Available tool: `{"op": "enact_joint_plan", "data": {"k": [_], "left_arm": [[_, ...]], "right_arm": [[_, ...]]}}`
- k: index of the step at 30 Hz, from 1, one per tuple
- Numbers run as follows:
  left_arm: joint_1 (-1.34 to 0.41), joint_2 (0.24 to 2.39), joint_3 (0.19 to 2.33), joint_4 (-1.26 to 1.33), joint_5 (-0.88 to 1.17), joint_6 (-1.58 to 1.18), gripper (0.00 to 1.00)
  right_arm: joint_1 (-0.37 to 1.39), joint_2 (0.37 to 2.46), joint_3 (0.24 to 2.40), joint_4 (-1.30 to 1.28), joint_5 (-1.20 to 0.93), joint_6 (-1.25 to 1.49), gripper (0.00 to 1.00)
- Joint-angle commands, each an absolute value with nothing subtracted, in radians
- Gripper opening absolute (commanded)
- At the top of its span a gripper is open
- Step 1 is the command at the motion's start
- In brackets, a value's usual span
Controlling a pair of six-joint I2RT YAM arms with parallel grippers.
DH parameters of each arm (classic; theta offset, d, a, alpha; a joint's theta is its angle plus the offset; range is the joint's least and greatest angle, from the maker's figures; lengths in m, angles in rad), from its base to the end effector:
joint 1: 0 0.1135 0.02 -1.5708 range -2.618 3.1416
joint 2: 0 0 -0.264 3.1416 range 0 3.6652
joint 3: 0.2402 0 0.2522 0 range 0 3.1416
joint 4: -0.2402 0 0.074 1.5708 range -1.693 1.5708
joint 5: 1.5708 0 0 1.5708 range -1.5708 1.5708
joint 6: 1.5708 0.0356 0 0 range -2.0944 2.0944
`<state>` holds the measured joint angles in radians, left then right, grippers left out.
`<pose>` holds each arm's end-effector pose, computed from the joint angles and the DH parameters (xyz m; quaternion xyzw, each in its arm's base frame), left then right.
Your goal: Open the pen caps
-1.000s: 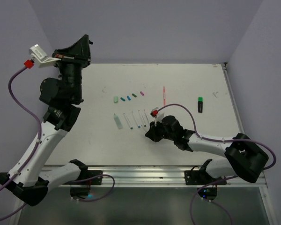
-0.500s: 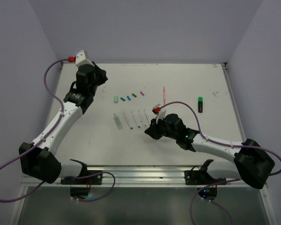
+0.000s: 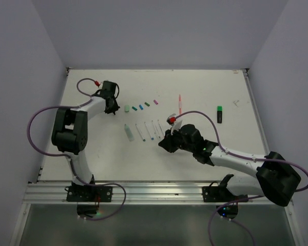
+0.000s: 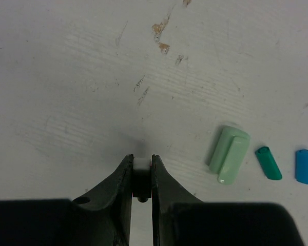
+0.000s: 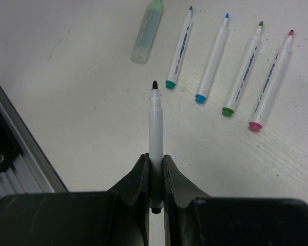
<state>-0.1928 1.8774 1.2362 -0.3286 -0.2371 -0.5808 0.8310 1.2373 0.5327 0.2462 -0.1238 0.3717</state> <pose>0.3876 -0.0672 0.1772 -0.2172 0.9239 -0.0063 0.3148 0.1701 0.1929 0.2016 -0.2248 0.8180 0.3414 0.4048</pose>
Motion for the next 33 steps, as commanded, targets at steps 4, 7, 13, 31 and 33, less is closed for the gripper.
{"op": "enact_joint_plan", "data": {"k": [4,7,13,31,33], "left_arm": [[-0.189,1.934,1.299,-0.344,-0.239,-0.571,0.09],[-0.189,1.957,1.302,-0.342,-0.239,-0.581,0.11],[-0.190,1.985,1.295,-0.327,-0.201,-0.587,0.22],[-0.199,2.013,1.287,-0.328,-0.169,-0.598,0.68],[-0.199,2.022,1.285,-0.328,-0.167,-0.595,0.72]], "right_arm": [[0.834,1.264,0.574,0.275,-0.140,0.388,0.00],[0.834,1.281,0.578,0.285,-0.146,0.391,0.00],[0.834,1.302,0.580,0.301,-0.156,0.396,0.00],[0.834,1.341,0.603,0.327,-0.193,0.416,0.00],[0.834,1.341,0.603,0.328,-0.193,0.419,0.00]]}}
